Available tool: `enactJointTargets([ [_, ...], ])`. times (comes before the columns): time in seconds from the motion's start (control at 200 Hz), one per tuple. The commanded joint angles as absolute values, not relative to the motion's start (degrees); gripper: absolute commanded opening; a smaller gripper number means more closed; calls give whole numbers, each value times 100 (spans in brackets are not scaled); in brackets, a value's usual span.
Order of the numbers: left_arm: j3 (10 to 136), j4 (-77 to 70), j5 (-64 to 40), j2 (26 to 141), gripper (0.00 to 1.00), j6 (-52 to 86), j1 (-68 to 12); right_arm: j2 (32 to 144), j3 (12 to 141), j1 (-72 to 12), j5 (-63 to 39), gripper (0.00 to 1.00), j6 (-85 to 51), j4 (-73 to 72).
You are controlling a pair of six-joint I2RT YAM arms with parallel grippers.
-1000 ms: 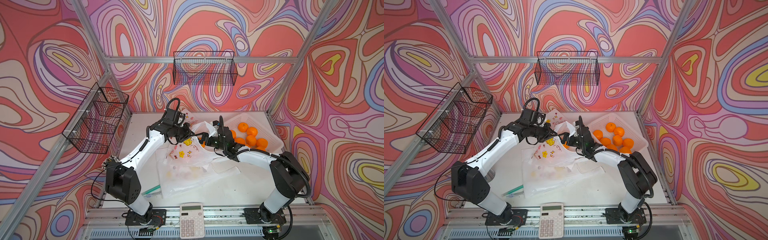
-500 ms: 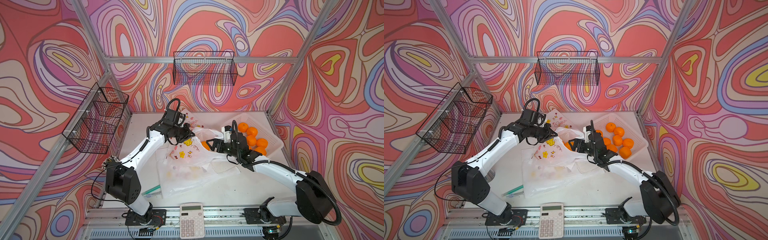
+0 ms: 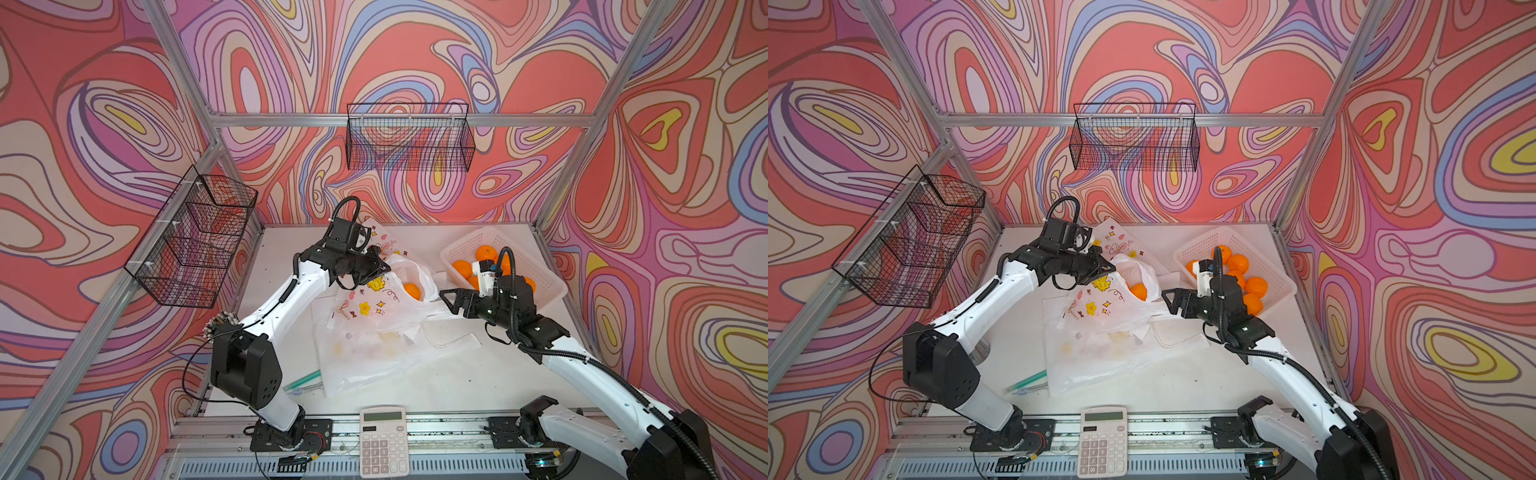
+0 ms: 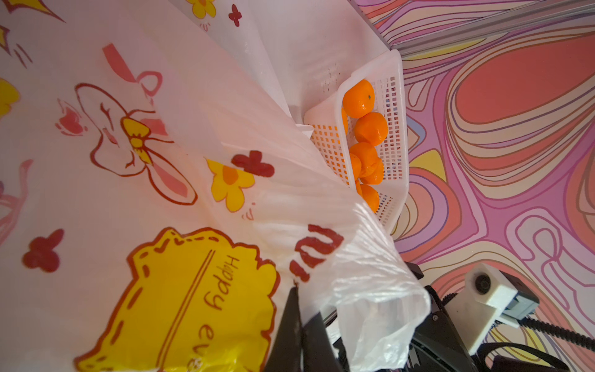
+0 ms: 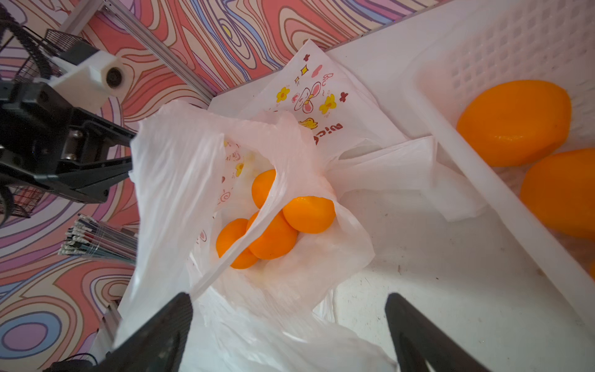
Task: Place the oranges into plastic bags & tie knots
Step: Adjust the plastic bag.
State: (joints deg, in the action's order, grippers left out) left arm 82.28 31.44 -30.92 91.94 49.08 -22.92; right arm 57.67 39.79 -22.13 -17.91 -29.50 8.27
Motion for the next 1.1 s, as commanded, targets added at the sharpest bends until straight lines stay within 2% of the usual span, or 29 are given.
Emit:
enactJointTargets([
  [0.0, 8139, 3025, -3164, 9271, 0, 4843, -2294, 5594, 4095, -2104, -2444, 98, -3283, 688],
  [0.125, 8130, 3011, -3173, 9273, 0, 4848, -2306, 5706, 4240, -2109, -2979, 96, -3975, 33],
  [0.22, 8130, 2991, -3173, 9265, 0, 4843, -2303, 5838, 4588, -2112, -3039, 94, -3897, 450],
  [0.416, 8147, 2977, -3199, 9256, 0, 4825, -2296, 5768, 5484, -2108, -1934, 90, -2929, 2459],
  [0.526, 8147, 2963, -3202, 9264, 0, 4821, -2302, 5520, 5712, -2115, -1513, 91, -2477, 2901],
  [0.671, 8174, 2951, -3229, 9299, 0, 4810, -2300, 5288, 5769, -2118, -1582, 90, -1349, 2940],
  [0.791, 8191, 2971, -3220, 9316, 0, 4798, -2301, 5358, 6050, -2116, -1309, 90, 90, 3127],
  [0.876, 8191, 2970, -3214, 9318, 0, 4807, -2300, 5399, 6145, -2117, -1468, 88, 924, 3108],
  [0.987, 8191, 2962, -3212, 9316, 0, 4826, -2294, 5213, 5897, -2135, -2176, 88, 2271, 2718],
  [1.092, 8200, 2962, -3219, 9316, 0, 4809, -2303, 4940, 5557, -2213, -2848, 97, 3328, 2317],
])
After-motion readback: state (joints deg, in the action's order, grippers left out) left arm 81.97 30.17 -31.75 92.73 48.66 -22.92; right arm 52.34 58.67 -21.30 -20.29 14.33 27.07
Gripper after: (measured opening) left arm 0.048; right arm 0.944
